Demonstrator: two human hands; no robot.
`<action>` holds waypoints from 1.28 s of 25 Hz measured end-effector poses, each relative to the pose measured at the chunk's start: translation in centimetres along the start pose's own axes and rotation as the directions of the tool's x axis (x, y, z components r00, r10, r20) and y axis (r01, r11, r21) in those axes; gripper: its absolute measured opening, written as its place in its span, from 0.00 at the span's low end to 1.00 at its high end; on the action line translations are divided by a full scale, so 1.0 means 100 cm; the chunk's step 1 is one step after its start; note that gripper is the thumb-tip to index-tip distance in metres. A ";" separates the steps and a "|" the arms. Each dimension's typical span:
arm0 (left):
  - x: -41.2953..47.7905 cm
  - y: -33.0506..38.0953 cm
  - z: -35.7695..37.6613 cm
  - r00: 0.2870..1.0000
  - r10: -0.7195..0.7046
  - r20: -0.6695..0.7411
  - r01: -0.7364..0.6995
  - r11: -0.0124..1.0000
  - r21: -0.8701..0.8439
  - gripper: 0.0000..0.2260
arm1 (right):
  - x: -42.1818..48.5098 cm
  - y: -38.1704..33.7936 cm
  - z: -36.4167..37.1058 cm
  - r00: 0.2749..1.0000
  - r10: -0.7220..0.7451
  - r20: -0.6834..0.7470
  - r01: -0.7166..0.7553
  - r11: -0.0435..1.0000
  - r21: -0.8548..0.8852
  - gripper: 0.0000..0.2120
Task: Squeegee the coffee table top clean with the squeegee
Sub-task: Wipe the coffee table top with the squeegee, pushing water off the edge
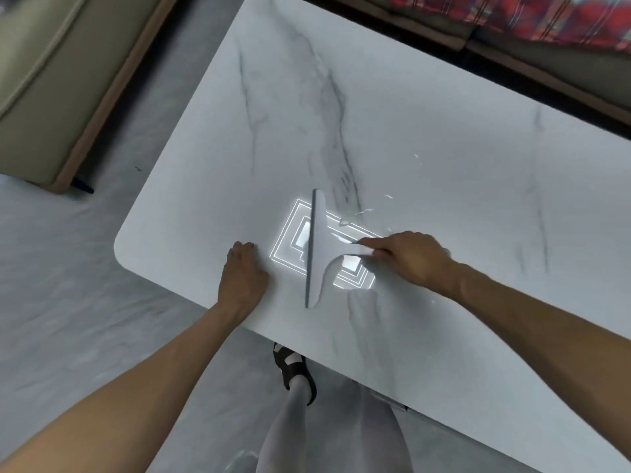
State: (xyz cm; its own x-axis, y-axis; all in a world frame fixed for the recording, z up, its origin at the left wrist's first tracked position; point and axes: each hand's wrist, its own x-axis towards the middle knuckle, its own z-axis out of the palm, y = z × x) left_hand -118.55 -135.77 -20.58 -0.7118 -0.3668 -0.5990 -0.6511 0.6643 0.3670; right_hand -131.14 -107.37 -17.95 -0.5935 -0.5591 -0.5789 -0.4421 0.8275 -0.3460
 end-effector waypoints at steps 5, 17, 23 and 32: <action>0.007 0.066 0.020 0.999 0.035 0.020 -0.035 0.999 0.004 0.24 | -0.060 0.117 -0.025 0.984 0.179 0.003 -0.179 0.984 -0.021 0.18; 0.068 0.189 0.089 1.000 -0.009 -0.030 0.021 0.904 0.426 0.58 | 0.014 0.184 -0.137 0.933 0.231 -0.277 -0.165 0.956 0.242 0.18; 0.083 0.181 0.096 1.000 -0.002 -0.011 0.007 0.875 0.484 0.59 | 0.108 0.143 -0.135 0.929 0.245 -0.278 -0.121 0.909 0.398 0.21; 0.076 0.189 0.086 1.000 -0.001 0.015 -0.006 0.894 0.449 0.55 | -0.064 0.204 -0.083 0.966 0.236 -0.107 -0.227 0.969 0.096 0.21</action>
State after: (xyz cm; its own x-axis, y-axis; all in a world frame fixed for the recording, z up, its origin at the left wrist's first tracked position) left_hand -134.03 -120.44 -24.31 -0.7073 -0.3571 -0.6101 -0.4592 0.8882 0.0125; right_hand -142.00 -87.34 -15.18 -0.7499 -0.3498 -0.5615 -0.2295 0.9336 -0.2752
